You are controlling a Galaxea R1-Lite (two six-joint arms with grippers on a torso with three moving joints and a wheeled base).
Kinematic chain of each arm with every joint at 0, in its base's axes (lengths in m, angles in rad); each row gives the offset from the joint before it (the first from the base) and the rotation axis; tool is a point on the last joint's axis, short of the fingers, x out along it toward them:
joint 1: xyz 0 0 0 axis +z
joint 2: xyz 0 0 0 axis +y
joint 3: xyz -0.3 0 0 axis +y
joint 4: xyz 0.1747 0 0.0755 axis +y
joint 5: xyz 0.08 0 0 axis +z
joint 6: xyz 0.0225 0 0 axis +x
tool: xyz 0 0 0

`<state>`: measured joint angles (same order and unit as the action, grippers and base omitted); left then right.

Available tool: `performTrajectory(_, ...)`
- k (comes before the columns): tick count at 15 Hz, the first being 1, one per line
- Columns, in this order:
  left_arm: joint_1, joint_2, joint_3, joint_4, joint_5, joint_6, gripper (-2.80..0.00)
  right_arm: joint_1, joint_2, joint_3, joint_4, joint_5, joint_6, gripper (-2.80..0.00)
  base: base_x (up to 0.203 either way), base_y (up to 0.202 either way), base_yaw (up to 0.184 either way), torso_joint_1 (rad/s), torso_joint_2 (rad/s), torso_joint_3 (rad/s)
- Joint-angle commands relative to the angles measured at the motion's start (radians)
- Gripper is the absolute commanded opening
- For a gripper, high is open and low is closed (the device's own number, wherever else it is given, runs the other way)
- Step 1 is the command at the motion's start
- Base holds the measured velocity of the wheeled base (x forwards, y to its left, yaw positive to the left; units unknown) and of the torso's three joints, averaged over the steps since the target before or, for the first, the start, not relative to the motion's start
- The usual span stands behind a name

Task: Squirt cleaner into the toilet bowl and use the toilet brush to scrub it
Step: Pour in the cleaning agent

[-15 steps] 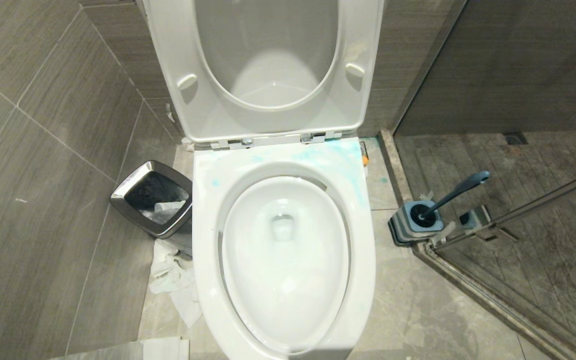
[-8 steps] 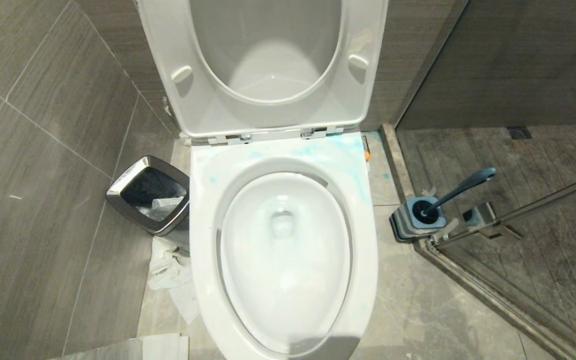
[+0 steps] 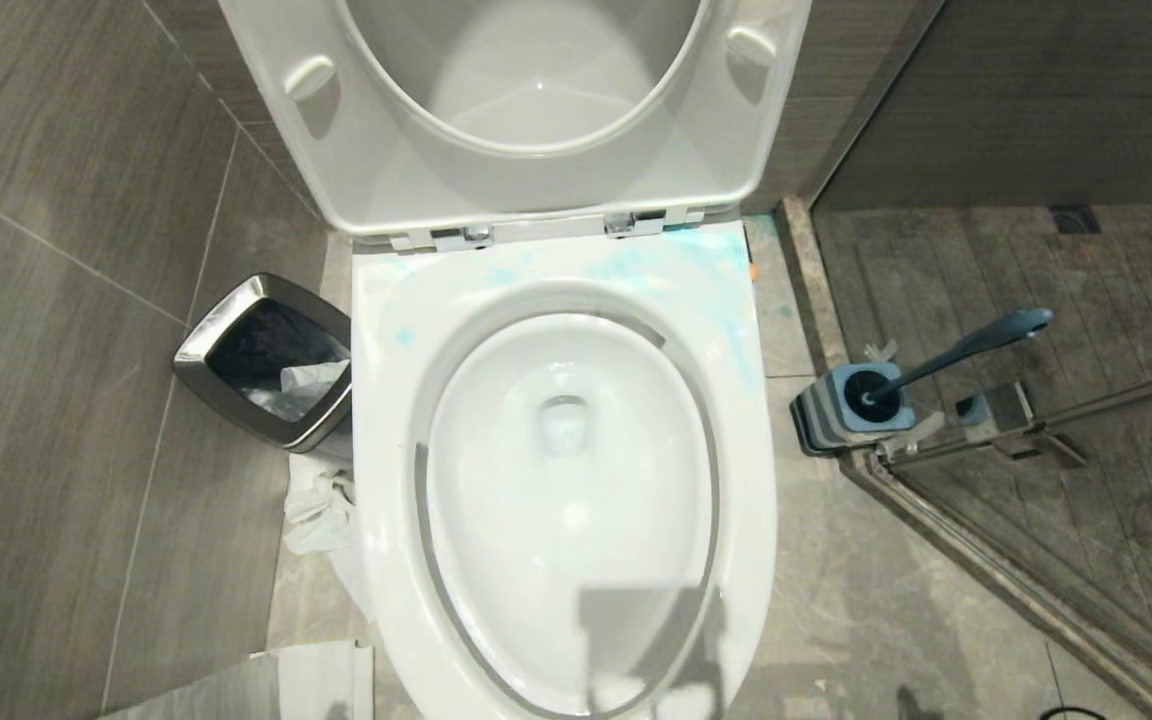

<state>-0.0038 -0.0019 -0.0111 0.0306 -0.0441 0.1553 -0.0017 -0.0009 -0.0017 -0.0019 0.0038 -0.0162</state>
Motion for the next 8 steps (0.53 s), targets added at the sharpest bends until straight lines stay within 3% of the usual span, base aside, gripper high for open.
performTrajectory(1, -0.001, 0.003, -0.001, 0.005, -0.002, 0.001, -2.80, 0.000, 0.001, 0.000, 0.000, 0.001, -0.001, -2.80, 0.000, 0.000, 0.000, 0.002, 0.00, -0.199)
performTrajectory(8, -0.001, 0.003, -0.003, 0.008, 0.000, -0.007, -2.80, 0.000, 0.001, 0.000, 0.000, 0.001, -0.001, -2.80, 0.000, 0.000, 0.000, 0.002, 0.00, -0.199)
